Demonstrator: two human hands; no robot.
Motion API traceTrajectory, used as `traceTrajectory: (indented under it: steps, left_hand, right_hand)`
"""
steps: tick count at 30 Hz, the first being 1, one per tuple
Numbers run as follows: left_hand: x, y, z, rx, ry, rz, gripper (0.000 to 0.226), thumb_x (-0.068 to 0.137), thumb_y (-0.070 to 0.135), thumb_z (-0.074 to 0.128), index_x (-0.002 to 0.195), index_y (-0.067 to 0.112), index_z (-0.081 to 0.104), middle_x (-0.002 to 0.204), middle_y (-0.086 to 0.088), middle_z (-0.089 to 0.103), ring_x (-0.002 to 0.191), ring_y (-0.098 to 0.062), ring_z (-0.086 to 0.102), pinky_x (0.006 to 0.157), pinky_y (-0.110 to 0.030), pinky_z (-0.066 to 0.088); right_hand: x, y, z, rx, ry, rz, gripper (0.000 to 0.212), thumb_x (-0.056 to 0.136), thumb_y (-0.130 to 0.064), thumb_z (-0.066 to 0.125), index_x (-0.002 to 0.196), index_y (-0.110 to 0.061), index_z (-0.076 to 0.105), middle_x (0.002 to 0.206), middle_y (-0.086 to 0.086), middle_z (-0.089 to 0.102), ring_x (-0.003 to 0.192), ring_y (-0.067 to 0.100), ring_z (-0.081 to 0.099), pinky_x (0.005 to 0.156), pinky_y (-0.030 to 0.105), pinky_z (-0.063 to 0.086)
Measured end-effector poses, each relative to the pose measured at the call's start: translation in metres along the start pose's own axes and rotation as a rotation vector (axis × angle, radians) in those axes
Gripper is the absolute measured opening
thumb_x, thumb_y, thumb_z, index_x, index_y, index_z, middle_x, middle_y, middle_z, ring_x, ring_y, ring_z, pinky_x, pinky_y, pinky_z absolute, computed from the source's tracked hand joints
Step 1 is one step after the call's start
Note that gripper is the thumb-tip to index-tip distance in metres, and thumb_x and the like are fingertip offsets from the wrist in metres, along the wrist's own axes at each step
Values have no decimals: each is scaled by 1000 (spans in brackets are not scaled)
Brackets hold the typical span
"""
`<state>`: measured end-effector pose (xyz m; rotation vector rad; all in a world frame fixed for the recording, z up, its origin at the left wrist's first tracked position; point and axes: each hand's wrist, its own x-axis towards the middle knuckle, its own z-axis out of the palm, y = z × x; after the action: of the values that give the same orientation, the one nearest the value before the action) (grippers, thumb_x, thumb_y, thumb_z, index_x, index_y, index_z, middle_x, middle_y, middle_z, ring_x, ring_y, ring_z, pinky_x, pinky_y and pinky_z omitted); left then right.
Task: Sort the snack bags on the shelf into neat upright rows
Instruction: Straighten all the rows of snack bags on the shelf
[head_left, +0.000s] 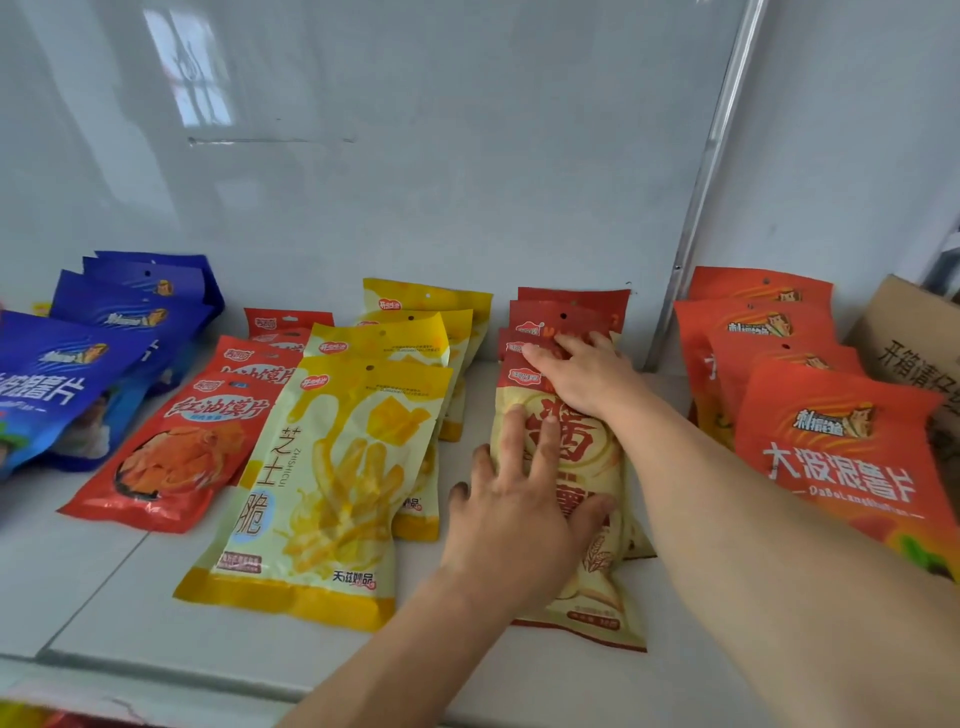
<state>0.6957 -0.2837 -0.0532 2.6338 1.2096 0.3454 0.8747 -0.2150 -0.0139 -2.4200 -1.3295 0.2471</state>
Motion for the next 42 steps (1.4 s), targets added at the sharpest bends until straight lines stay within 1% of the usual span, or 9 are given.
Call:
traceTrajectory:
  steps: [6, 12, 16, 22, 26, 32, 36, 40, 42]
  left_hand:
    - [0, 0, -2, -7, -23, -20, 85, 92, 78, 25, 159, 36, -5, 165, 12, -15, 151, -31, 14, 116, -54, 29]
    - [0, -2, -4, 12, 26, -25, 85, 90, 79, 27, 159, 36, 1, 167, 10, -5, 154, -29, -1, 122, -56, 13]
    - [-2, -2, -6, 47, 122, -1, 89, 90, 77, 32, 160, 30, 4, 168, 3, 4, 155, -30, -6, 124, -52, 4]
    - [-1, 18, -18, -100, 176, -32, 87, 93, 67, 43, 159, 21, 11, 168, -4, 9, 155, -29, 0, 124, -48, 7]
    - [-15, 72, -13, -326, 201, 120, 80, 96, 56, 51, 159, 17, 19, 167, -5, 13, 154, -26, 3, 124, -42, 7]
    - [-10, 139, -2, -846, -37, 23, 69, 97, 48, 57, 152, 15, 32, 156, -5, 33, 145, -22, 30, 110, -30, 29]
    - [17, 162, 16, -1084, -82, -201, 76, 91, 54, 64, 151, 18, 33, 143, -3, 47, 129, -25, 54, 100, -34, 47]
    - [33, 172, 38, -1196, -75, -283, 77, 67, 65, 72, 126, 20, 52, 122, -1, 69, 102, -23, 72, 91, -45, 59]
    - [36, 173, 46, -1194, -49, -288, 56, 71, 55, 73, 114, 25, 55, 116, -3, 71, 98, -25, 73, 89, -48, 59]
  right_hand:
    - [-4, -2, -7, -38, -18, 12, 87, 82, -86, 17, 154, -36, 24, 162, 8, 19, 145, 40, 23, 115, 57, 20]
    - [-36, -12, -33, -37, 316, -120, 71, 92, -72, 28, 140, -23, 49, 140, 8, 53, 130, 33, 46, 105, 50, 33]
    - [-75, 0, -51, 35, 387, -174, 59, 93, -64, 41, 132, -24, 58, 134, 3, 59, 123, 27, 54, 101, 44, 44]
    - [-142, 56, -78, 115, 503, -118, 51, 95, -54, 49, 133, -22, 58, 136, 1, 58, 126, 22, 52, 101, 36, 41]
    - [-163, 96, -87, 133, 548, -25, 50, 94, -53, 51, 134, -23, 57, 137, 4, 57, 128, 25, 50, 106, 40, 40]
    - [-175, 157, -94, 270, 529, 108, 69, 89, -63, 50, 145, -25, 41, 145, 2, 49, 133, 24, 46, 109, 48, 40]
    - [-176, 190, -92, 508, 439, 214, 73, 90, -59, 56, 148, -21, 34, 141, -1, 51, 128, 23, 51, 99, 33, 40]
    - [-165, 211, -73, 771, 290, 270, 62, 88, -56, 62, 137, -23, 46, 123, -6, 61, 107, 17, 60, 91, 30, 43]
    - [-158, 214, -65, 800, 270, 240, 69, 81, -60, 66, 138, -27, 46, 123, -6, 63, 107, 17, 62, 93, 32, 46]
